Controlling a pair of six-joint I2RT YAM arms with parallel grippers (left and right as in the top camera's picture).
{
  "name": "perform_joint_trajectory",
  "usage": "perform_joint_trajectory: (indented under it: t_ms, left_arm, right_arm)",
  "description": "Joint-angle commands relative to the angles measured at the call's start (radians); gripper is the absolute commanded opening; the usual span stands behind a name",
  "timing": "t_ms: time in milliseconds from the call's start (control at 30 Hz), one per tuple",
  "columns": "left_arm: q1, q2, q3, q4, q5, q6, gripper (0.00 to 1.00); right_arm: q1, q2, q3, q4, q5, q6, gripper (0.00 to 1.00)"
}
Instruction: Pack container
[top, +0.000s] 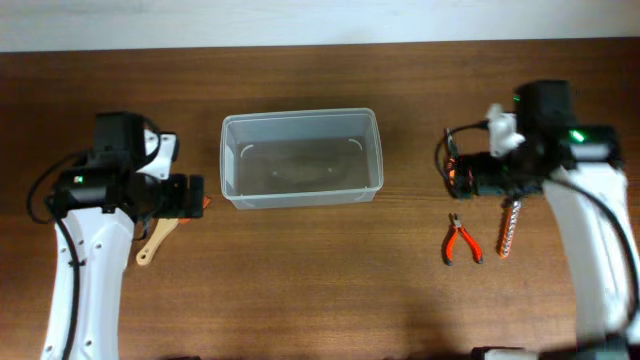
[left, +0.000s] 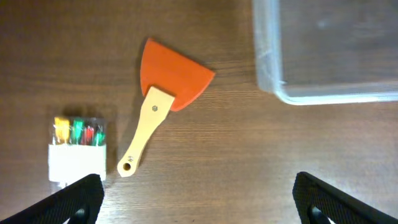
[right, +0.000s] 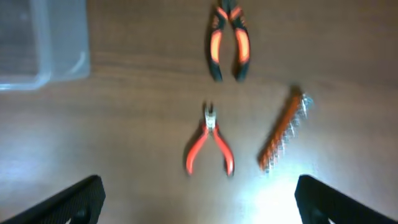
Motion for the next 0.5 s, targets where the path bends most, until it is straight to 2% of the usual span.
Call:
perform_joint_trajectory:
  t_ms: [0,167,467]
  left_arm:
    - [0.062,-0.013,-0.029,0.023,0.050,-0.019,0.99]
    - [0.080,-0.013,-0.031,0.024,0.050,-0.012,0.99]
    - [0.080,-0.013,-0.031,0.022,0.054,-0.013,0.99]
  right_arm:
    - [0.006,0.130,-0.011,0.066,-0.016,-0.081,0.99]
    - [0.006,0.299,-0.011,0.149,-0.016,-0.092,0.99]
    - [0.006,0.409,-0.011,0.249,-0.027,-0.127,0.99]
